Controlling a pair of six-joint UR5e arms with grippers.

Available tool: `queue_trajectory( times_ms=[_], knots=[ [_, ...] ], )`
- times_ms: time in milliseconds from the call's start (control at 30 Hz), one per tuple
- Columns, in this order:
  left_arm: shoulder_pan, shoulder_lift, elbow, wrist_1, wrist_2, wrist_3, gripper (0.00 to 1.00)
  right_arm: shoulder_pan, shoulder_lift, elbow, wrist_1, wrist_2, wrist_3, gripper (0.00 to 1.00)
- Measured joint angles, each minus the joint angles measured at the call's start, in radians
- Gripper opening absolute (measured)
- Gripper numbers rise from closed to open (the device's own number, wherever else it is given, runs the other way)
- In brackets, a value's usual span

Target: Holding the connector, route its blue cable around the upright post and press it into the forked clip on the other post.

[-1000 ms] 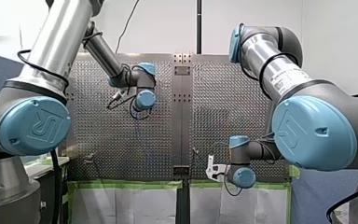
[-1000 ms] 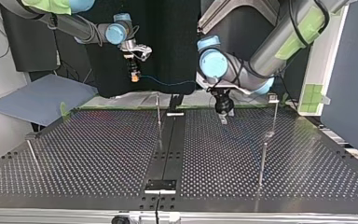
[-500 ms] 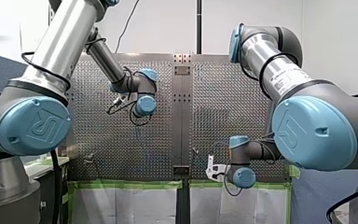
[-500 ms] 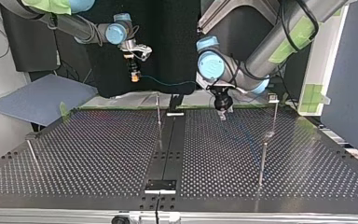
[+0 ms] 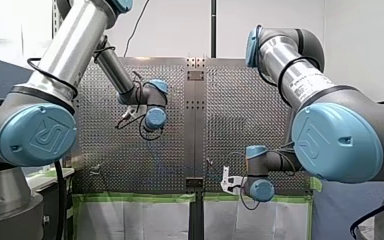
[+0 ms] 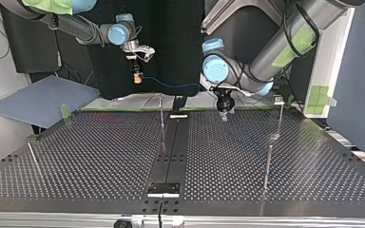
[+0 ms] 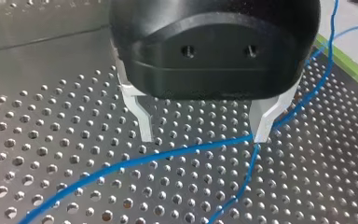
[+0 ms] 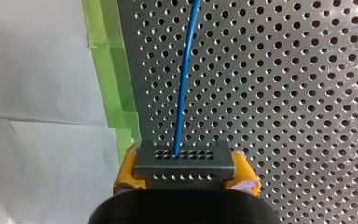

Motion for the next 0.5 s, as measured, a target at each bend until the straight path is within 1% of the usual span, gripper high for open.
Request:
queue_trajectory(
  times_ms=[200, 300, 367, 500],
  knots=[
    [0.008, 0.000, 0.000, -0.014, 0.052, -0.048, 1.00, 0.000, 0.000, 0.000, 0.000, 0.000, 0.000, 0.00],
    [0.012, 0.000, 0.000, -0.025, 0.068, -0.052, 1.00, 0.000, 0.000, 0.000, 0.000, 0.000, -0.001, 0.00],
    [0.014, 0.000, 0.000, -0.029, 0.063, -0.045, 1.00, 0.000, 0.000, 0.000, 0.000, 0.000, -0.001, 0.00],
    [0.013, 0.000, 0.000, -0.032, 0.034, -0.014, 1.00, 0.000, 0.000, 0.000, 0.000, 0.000, -0.001, 0.00]
  ],
)
